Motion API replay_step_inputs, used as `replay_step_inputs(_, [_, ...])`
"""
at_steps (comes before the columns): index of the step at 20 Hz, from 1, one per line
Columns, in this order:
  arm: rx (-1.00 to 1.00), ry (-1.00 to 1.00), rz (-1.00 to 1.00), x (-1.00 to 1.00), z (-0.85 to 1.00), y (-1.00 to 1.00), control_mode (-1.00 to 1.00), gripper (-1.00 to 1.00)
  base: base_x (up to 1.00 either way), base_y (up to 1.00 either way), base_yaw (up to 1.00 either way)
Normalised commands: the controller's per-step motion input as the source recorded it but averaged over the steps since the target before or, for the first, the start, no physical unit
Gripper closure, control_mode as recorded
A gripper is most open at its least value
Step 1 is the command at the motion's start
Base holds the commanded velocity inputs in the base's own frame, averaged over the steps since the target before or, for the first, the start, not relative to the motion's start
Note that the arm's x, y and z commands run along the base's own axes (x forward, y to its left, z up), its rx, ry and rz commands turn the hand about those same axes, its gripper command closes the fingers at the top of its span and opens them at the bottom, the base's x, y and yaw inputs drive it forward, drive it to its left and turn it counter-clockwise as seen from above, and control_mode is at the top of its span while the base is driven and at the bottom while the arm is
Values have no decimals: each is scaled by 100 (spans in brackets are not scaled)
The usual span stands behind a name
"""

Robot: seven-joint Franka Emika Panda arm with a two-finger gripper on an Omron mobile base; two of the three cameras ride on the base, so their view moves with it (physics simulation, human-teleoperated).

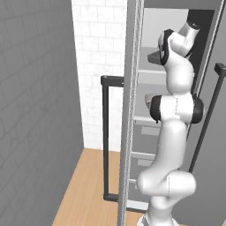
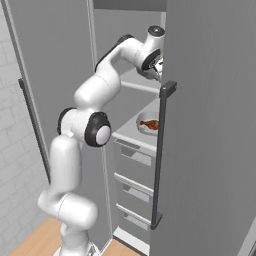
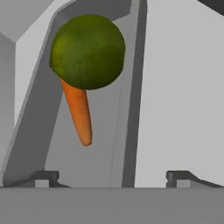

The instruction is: Take the meat container that has the chicken drumstick and place it on the second highest rack of the freezer. Then take the vegetable container that has the carrot and lime and place it on the highest rack of the freezer.

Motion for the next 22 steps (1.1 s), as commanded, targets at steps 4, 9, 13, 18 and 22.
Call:
replay_step_inputs(4, [-23,-17,0,-4,-6,37,-100,-100,0,0,0])
replay_step_inputs(9, [-13,-12,0,-8,4,8,-100,-100,0,0,0])
replay_step_inputs(13, [0,-7,-1,-24,24,-1,-100,-100,0,0,0])
replay_step_inputs(18, [3,-3,0,-35,45,-1,-100,-100,0,0,0])
replay_step_inputs(22, [10,-5,0,-69,32,-2,-100,-100,0,0,0])
